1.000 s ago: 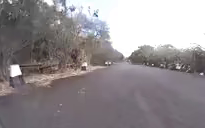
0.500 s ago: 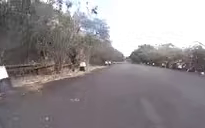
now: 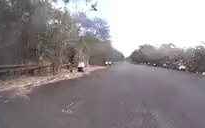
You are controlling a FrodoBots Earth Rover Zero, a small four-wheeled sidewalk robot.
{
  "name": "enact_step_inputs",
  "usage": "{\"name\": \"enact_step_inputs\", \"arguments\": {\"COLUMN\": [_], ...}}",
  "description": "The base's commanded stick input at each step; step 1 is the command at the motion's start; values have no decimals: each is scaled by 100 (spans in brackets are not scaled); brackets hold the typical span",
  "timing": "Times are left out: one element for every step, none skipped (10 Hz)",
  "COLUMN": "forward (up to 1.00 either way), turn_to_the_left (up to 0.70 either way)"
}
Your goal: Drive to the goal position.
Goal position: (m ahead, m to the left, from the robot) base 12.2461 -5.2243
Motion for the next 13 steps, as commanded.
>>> {"name": "enact_step_inputs", "arguments": {"forward": [67, 67, 67, 67, 67, 67, 67, 67, 67, 67, 67, 67, 67], "turn_to_the_left": [0, 0, 0, 0, 0, 0, 0, 0, 0, 0, 0, 0, 0]}}
